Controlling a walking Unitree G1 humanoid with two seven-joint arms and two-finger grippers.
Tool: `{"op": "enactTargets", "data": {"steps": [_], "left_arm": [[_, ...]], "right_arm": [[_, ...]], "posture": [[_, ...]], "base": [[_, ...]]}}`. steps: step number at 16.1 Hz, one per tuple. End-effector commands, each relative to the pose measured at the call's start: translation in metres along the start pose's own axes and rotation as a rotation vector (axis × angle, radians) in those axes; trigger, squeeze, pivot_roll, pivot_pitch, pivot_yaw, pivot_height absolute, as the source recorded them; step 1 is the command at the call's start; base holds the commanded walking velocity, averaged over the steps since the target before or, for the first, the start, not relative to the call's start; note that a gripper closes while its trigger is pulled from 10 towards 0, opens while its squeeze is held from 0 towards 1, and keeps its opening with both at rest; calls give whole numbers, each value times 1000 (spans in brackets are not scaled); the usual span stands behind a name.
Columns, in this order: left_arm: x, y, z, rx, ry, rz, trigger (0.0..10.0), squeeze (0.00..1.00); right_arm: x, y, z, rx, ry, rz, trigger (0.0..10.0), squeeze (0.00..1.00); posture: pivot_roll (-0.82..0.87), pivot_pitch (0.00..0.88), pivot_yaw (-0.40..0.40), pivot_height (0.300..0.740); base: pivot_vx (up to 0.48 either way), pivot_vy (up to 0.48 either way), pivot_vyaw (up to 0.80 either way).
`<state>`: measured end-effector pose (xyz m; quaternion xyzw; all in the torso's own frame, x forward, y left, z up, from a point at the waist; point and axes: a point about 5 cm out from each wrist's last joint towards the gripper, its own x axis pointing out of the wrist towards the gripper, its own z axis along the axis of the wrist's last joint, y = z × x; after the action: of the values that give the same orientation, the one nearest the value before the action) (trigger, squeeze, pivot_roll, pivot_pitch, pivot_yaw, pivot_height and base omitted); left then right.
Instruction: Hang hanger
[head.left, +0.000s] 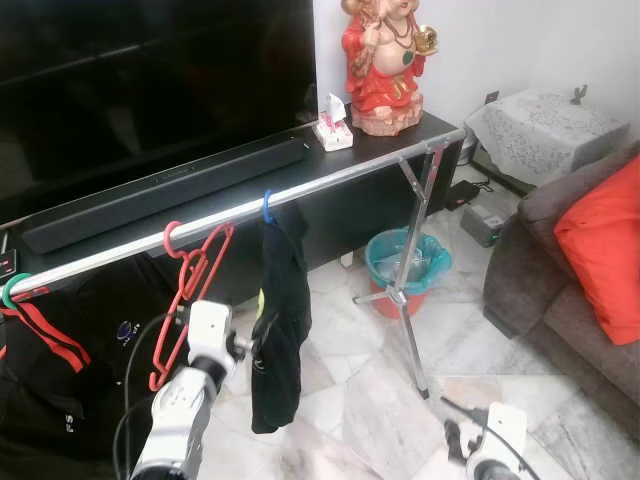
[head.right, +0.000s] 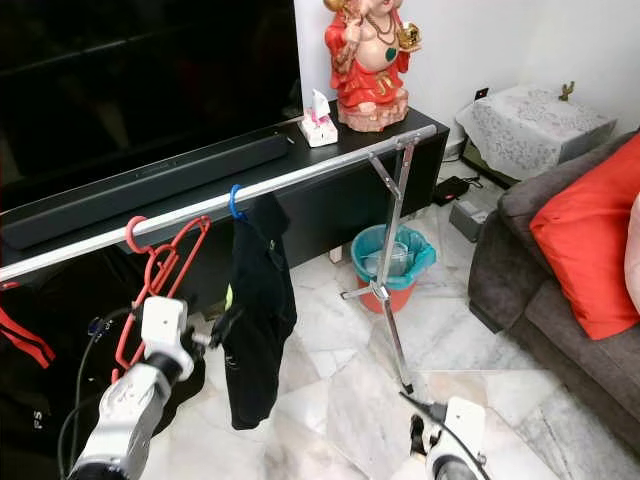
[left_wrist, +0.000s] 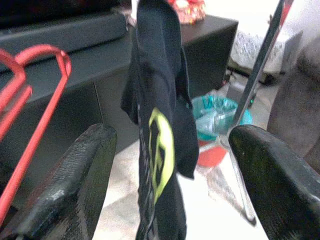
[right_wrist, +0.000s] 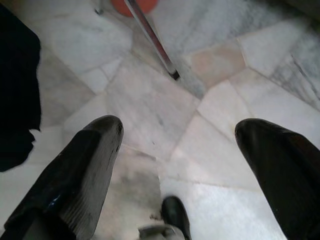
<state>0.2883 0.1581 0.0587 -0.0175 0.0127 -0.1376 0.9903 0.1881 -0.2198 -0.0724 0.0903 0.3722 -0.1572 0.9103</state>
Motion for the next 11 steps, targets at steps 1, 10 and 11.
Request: {"op": "enactTargets", "data": {"steps": [1,10,11], "left_arm": [[2,2,5,-24,-14,25,10000,0],[14,-12,15,-65,-10,-25,10000,1000],[14,-12,15,-64,-7,-24,10000,1000]], "right_arm": [[-1,0,-7,7,33,-12,10000,0],[-8,2,-26,7,82,-10,10000,0],[-8,3,-26,5,81,-3,10000,0]], "posture": [[-234,4,58,740],[-246,0,70,740],[-246,0,71,740]], "base": [[0,0,0],[0,0,0],[0,0,0]]}}
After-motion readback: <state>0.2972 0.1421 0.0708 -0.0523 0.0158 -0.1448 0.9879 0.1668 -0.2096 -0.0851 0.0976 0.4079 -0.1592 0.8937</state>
